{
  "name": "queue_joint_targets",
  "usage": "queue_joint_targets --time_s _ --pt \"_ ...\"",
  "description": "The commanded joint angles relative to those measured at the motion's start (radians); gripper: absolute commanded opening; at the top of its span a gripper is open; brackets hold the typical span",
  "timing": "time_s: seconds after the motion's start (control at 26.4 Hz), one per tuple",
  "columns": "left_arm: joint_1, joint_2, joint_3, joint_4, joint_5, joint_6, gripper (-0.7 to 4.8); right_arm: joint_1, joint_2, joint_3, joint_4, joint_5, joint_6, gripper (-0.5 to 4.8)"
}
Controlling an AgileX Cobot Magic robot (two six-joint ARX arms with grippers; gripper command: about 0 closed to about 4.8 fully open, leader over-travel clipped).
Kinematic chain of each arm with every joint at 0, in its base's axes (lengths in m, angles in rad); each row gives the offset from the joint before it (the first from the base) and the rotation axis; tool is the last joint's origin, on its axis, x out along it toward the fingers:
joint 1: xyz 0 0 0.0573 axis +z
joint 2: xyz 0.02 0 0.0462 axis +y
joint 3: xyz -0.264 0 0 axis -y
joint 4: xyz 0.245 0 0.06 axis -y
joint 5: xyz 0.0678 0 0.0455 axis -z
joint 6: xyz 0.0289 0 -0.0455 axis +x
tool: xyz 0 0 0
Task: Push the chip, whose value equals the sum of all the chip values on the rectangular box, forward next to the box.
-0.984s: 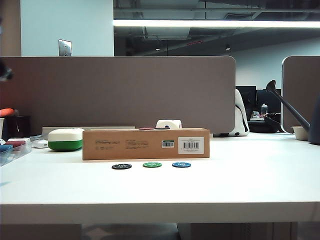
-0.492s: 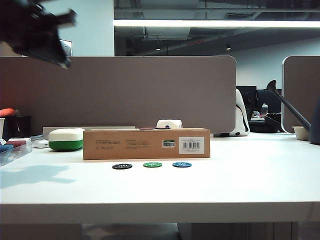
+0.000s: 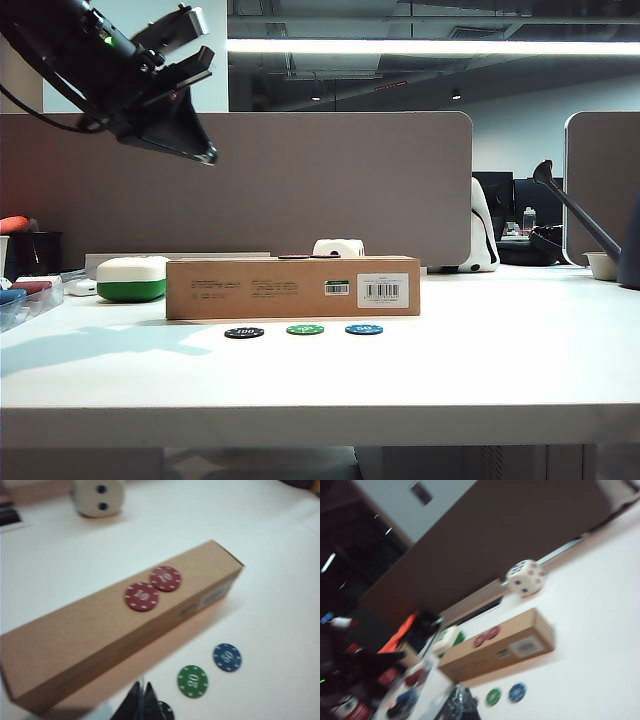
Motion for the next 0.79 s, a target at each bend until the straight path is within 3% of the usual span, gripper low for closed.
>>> queue_joint_targets --time_s 0.04,0.26,0.38,0.53,0.72,0.79 --pt "-0.001 0.009 0.006 0.018 0.042 0.000 -0.05 0.000 0.121 0.107 -0.085 -0.079 -0.066 -0.06" --pt "-0.001 0.027 0.006 0.021 0.042 0.000 -0.05 0.019 0.475 0.312 -0.127 -0.209 -0.190 -0.06" --pt "-0.001 0.031 0.006 0.030 0.042 0.000 -0.05 0.071 0.661 0.420 -0.174 -0.214 -0.229 -0.06" --pt "-0.001 0.035 0.006 0.052 0.042 0.000 -0.05 0.209 0.900 0.536 -0.186 -0.209 -0.309 -0.06" --pt "-0.001 0.035 0.006 0.078 0.029 0.000 -0.05 0.461 1.337 0.752 -0.208 -0.088 -0.454 -0.06" --pt "-0.001 0.035 0.006 0.091 0.009 0.000 -0.05 0.501 1.420 0.796 -0.222 -0.041 -0.492 -0.06"
